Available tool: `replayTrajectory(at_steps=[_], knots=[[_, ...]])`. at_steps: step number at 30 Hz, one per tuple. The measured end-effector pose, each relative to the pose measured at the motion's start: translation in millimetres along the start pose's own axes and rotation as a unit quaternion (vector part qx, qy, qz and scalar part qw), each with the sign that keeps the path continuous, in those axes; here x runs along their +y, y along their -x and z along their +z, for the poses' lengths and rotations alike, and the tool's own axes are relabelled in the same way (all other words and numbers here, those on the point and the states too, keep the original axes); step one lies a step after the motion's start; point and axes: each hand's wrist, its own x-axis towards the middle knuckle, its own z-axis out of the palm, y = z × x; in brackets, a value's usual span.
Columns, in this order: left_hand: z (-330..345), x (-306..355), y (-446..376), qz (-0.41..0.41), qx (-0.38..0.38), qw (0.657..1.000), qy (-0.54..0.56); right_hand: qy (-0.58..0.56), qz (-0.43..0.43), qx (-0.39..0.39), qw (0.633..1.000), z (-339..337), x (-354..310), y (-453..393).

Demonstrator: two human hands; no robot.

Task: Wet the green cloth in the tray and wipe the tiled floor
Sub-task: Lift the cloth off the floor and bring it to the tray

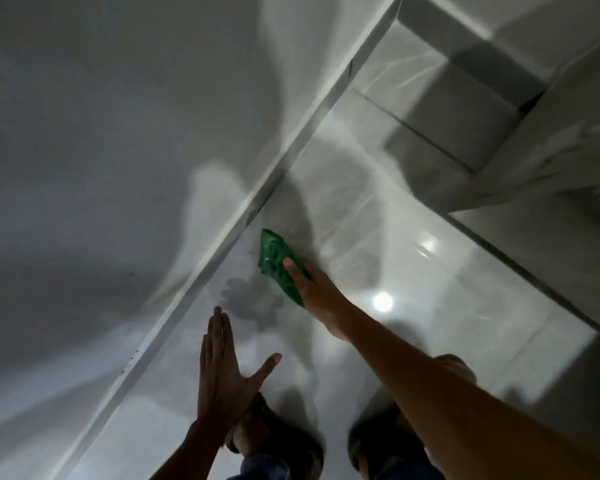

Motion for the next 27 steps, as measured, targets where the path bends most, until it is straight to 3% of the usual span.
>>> replayTrajectory(at_steps=[5,9,17,27], knots=[[-57,49,12,0.064,-0.004,0.998,-0.010,-0.233,0.004,0.024,0.972,-21,-22,67],[-111,110,11,0.119,-0.006,0.993,0.000,-0.270,-0.030,0.044,0.962,-53,-73,127],[-210,271,7,0.232,0.073,0.970,0.009,-0.269,-0.129,0.146,0.943,-122,-177,269],[-216,471,18,0.376,0.058,0.924,0.027,-0.388,-0.209,0.342,0.830,-224,-215,433]])
